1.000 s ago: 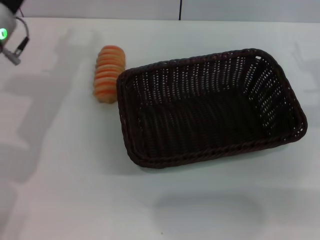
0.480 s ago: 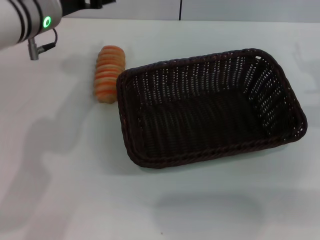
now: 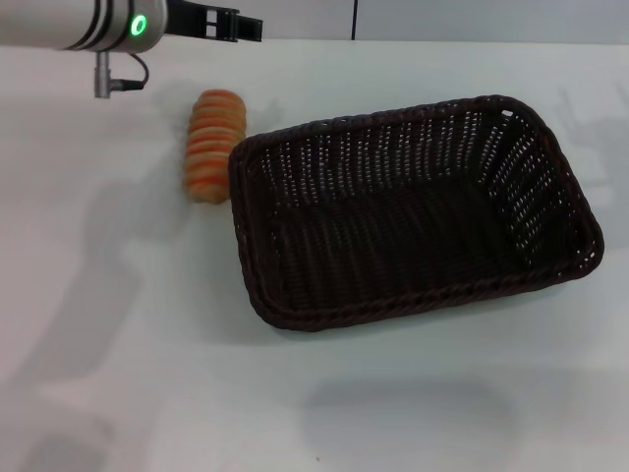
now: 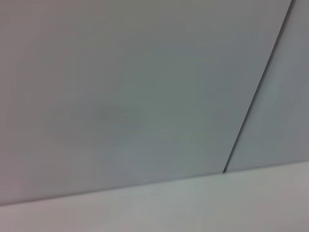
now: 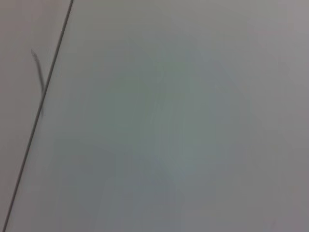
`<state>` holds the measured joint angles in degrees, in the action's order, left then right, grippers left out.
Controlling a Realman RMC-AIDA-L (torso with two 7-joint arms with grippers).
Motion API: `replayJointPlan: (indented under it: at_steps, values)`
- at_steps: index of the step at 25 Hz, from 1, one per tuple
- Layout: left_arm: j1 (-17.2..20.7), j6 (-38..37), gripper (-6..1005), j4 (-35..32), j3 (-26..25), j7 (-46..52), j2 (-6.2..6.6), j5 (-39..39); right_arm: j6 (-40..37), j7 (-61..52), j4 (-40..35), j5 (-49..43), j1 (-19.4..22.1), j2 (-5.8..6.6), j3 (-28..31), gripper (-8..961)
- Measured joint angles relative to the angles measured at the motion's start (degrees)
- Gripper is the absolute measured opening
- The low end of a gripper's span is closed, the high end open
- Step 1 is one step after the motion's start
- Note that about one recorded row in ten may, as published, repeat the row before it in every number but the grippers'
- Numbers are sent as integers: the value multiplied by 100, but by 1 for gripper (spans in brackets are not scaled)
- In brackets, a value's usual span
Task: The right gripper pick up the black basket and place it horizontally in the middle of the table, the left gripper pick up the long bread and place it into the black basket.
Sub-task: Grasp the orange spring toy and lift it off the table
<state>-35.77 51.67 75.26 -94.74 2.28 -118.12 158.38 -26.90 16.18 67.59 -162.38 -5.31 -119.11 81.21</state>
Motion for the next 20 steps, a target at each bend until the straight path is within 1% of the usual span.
replayJointPlan:
  at_steps: [6,11,20]
  values:
    - [-860,172,840,-1310,-350,-89,16,345,11,-42,-128,16,-76,32,-4,785]
    - [-1339,347,840,-1998,-627,-290,18,585,41,-58,-150,76,-81,35,17,785]
    - [-1572,453,841,-2552,-772,-377,18,714,73,-63,-139,77,-26,21,45,785]
